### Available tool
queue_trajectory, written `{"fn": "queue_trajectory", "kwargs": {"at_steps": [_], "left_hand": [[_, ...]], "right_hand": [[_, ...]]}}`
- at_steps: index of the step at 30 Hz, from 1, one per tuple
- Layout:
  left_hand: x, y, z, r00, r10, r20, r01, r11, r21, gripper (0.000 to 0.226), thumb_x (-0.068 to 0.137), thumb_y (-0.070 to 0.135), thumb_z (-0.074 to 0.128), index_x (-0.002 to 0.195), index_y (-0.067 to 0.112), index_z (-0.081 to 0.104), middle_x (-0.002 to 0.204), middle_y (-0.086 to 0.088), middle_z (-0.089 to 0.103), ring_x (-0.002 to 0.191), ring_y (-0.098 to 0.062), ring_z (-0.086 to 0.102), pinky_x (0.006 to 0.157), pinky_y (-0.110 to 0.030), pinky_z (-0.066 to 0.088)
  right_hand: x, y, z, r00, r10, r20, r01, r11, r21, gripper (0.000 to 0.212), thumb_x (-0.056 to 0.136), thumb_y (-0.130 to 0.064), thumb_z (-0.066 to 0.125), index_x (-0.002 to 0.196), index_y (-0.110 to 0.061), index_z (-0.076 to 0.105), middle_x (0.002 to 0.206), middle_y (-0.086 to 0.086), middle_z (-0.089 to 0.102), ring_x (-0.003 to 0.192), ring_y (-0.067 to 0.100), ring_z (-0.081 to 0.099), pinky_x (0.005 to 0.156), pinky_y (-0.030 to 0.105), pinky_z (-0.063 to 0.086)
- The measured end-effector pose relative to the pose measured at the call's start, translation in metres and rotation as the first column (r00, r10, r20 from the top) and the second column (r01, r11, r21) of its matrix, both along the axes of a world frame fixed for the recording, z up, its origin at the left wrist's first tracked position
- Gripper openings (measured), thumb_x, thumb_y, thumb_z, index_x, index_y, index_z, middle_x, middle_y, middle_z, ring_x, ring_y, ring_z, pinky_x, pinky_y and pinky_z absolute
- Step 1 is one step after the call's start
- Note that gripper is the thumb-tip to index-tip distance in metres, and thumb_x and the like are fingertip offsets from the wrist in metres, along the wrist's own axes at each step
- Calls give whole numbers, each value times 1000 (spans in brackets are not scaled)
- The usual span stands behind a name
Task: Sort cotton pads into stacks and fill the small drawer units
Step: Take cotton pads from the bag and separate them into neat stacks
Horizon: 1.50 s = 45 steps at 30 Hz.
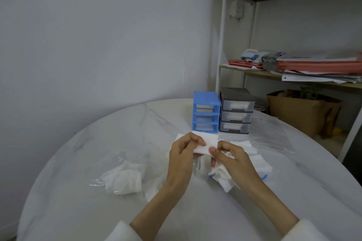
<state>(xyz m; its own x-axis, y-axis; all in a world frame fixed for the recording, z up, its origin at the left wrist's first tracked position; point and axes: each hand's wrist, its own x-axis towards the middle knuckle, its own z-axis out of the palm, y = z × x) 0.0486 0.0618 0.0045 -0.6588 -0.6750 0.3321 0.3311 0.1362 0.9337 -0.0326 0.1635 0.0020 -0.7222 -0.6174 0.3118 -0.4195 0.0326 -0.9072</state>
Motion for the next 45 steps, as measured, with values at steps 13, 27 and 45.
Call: {"fn": "queue_trajectory", "kwargs": {"at_steps": [13,27,45], "left_hand": [[-6,-8,-11,998,54,24,-51,992,-118,35,80,-5,60,98,23,69,105,-6,68,98,-23,65,84,-36,54],[-3,6,-6,996,-34,77,41,994,-99,13,88,18,64,81,8,71,78,-4,70,76,-15,64,73,-32,51],[2,3,-7,999,27,-25,-36,853,-520,16,78,19,71,87,31,68,90,23,65,90,1,60,79,-8,42]], "right_hand": [[-4,6,3,991,-98,91,111,982,-153,16,83,-6,65,90,-19,60,90,-3,62,68,-8,57,59,7,44],[0,13,4,972,198,124,-155,945,-287,40,66,-5,54,105,-16,53,101,0,66,89,8,63,68,19,52],[0,10,3,969,245,35,-240,964,-113,54,72,-5,51,110,-36,27,93,3,71,82,17,67,74,21,52]]}}
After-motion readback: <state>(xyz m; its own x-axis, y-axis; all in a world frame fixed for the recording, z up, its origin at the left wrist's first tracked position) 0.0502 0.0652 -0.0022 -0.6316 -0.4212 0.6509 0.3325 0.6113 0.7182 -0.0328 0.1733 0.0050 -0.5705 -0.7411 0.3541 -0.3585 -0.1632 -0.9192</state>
